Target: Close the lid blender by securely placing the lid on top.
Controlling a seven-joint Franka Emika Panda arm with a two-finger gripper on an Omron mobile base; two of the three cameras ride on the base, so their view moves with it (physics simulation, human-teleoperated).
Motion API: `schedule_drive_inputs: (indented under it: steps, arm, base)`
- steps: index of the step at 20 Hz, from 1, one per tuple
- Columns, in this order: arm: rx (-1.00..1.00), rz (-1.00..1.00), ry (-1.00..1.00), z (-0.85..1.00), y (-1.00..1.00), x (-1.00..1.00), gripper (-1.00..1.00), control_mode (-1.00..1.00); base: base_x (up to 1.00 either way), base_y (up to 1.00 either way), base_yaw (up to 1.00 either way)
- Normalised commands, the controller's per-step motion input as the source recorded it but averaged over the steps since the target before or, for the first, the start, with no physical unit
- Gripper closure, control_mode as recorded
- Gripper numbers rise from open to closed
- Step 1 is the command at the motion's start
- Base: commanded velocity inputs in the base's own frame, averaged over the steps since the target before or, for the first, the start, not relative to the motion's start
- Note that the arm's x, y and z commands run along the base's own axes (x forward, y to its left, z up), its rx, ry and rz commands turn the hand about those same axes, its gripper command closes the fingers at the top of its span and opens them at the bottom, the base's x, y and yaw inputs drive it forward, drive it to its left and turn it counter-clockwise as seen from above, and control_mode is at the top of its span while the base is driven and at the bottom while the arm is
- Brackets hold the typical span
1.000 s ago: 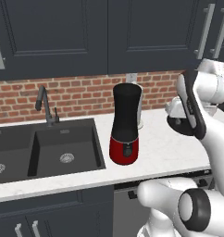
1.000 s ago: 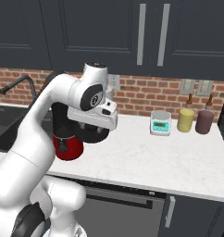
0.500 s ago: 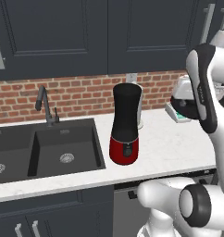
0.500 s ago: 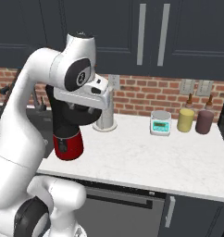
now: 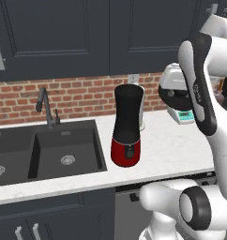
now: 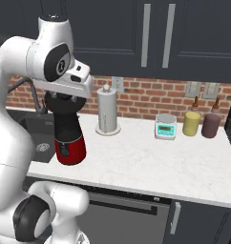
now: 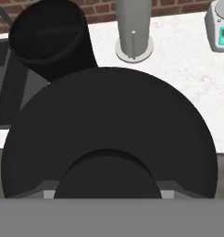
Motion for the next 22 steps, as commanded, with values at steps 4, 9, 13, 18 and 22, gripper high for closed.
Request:
schedule_drive_inputs:
  steps: [4,9,13,18,22]
  arm:
    - [0.0,0.0,-0.02,0.09,0.69,0.06,1.0,-1.0]
    - [-0.02,0.0,-0.06,0.15,0.59,0.0,1.0,-1.0]
    - [-0.02,0.0,-0.04,0.19,0.37,0.06,1.0,-1.0]
    - [0.0,0.0,0.0,0.07,0.04,0.09,1.0,-1.0]
    - [0.0,0.0,0.01,0.0,0.05,0.21,1.0,-1.0]
  base:
    - [0.0,0.0,0.0]
    - [0.0,0.0,0.0]
    - [0.0,0.0,0.0]
    - [0.0,0.0,0.0]
    - [0.0,0.0,0.0]
